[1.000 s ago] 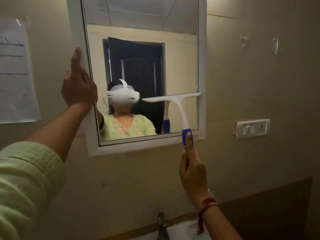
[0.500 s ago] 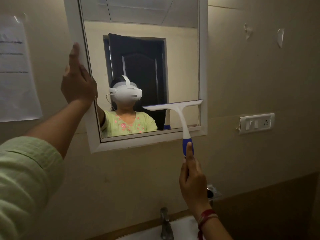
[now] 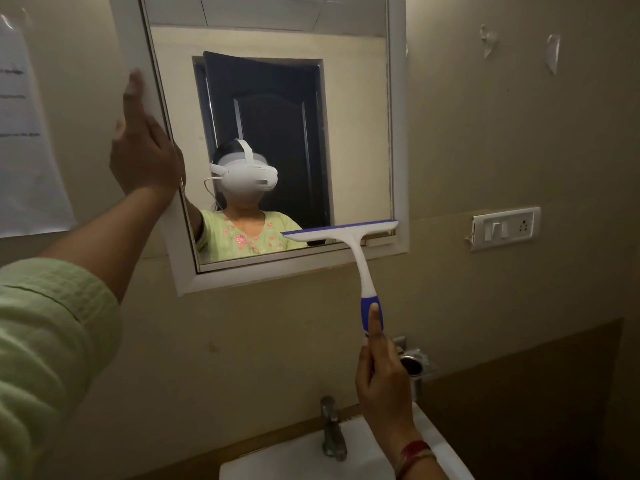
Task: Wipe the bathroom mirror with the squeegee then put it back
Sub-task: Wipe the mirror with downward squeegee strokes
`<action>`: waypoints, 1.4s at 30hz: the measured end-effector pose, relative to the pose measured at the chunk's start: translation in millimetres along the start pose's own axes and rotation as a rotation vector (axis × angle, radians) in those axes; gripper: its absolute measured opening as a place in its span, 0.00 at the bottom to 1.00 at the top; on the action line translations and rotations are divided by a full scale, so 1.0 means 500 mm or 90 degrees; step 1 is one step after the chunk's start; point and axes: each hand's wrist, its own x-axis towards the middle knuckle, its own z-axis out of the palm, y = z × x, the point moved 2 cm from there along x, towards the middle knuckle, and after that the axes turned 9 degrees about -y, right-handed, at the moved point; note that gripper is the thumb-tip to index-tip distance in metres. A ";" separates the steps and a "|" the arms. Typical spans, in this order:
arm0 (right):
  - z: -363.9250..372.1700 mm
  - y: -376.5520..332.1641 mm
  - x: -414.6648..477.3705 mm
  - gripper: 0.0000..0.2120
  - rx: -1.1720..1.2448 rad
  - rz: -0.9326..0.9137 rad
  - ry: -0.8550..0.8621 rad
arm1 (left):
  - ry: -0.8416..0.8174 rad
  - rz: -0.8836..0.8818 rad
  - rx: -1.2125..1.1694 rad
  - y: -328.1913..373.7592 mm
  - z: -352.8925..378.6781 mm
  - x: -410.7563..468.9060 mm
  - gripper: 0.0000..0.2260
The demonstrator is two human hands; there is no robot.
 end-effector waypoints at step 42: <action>-0.040 -0.043 -0.029 0.23 0.111 -0.123 0.036 | -0.003 0.010 0.005 0.012 -0.005 -0.007 0.21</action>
